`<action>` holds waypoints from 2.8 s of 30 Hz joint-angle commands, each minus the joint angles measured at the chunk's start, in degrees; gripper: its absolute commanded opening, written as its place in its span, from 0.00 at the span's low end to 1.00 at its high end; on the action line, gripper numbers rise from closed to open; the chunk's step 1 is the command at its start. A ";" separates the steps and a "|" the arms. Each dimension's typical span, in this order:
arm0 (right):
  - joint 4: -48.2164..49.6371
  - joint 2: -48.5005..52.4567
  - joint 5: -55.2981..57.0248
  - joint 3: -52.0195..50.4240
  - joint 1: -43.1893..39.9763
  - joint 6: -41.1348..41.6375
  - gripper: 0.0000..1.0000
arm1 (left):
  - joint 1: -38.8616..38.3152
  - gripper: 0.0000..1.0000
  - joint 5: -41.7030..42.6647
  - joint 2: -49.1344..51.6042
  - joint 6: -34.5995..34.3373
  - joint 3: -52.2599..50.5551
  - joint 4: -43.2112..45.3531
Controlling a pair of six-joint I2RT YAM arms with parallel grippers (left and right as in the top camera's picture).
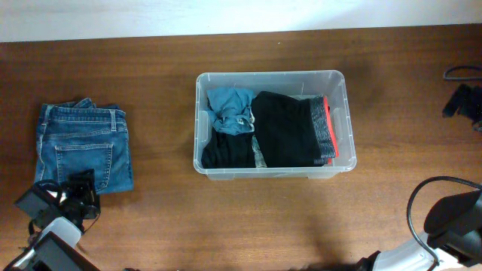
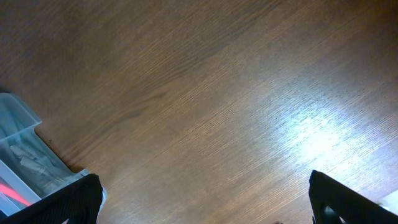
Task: Pack container
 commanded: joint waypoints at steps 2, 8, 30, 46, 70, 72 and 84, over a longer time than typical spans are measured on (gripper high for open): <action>-0.02 -0.66 0.50 0.96 -0.04 0.44 0.98 | 0.02 0.29 0.70 1.05 1.16 -0.79 0.96; -0.02 -0.66 0.50 0.96 -0.04 0.44 0.98 | 0.02 0.16 7.37 1.01 2.49 -0.20 3.54; -0.02 -0.66 0.50 0.96 -0.04 0.44 0.98 | -12.92 0.01 0.94 0.98 27.12 10.78 -12.24; -0.02 -0.66 0.50 0.96 -0.04 0.44 0.98 | -30.29 0.01 -24.76 1.62 28.74 22.99 -31.58; -0.02 -0.66 0.50 0.96 -0.04 0.44 0.98 | -21.16 0.99 -14.82 4.66 15.37 20.94 -36.11; 0.00 -0.66 0.50 0.96 -0.04 0.44 0.98 | -19.58 0.99 -12.87 4.66 13.44 19.45 -34.73; -0.02 -0.66 0.50 0.96 -0.04 0.44 0.98 | -17.11 0.80 -11.13 4.66 13.86 13.88 -22.58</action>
